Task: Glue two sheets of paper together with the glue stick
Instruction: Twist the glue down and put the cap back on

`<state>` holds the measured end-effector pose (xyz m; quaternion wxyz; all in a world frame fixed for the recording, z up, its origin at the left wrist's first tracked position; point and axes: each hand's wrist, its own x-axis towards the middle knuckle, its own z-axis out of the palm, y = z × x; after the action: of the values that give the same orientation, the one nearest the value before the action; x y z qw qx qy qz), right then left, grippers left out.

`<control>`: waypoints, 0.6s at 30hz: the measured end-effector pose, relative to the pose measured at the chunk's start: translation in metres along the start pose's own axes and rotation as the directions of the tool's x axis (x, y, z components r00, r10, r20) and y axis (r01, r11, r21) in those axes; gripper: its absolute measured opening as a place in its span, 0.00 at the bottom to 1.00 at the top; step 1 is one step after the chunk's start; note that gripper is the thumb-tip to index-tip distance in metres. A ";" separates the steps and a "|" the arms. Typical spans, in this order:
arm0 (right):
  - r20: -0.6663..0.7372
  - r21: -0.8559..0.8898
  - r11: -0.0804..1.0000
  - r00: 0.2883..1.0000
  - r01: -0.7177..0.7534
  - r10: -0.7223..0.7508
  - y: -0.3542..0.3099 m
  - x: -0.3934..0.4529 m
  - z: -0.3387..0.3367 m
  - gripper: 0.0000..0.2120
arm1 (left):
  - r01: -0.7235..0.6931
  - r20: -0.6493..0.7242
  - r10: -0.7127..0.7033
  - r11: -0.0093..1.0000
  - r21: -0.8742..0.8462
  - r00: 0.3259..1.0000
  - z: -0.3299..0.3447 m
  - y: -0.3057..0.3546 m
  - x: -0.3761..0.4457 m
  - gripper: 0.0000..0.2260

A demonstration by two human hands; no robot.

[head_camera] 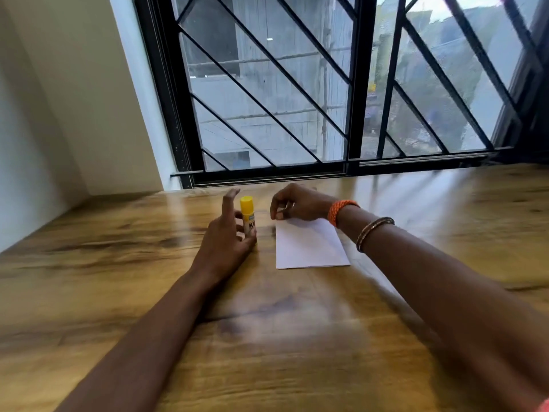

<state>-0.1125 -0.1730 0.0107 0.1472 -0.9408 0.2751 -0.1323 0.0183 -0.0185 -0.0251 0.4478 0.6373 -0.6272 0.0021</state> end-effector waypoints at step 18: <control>0.186 -0.099 0.940 0.922 -0.327 0.340 -0.022 -0.089 0.016 0.31 | 0.381 0.068 -0.379 0.924 -0.025 0.923 -0.009 0.015 0.006 0.26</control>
<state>-0.1695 -0.1025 -0.0115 0.1631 -0.8931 0.4192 -0.0007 0.0125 -0.0153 -0.0081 0.4318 0.7381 -0.5052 -0.1165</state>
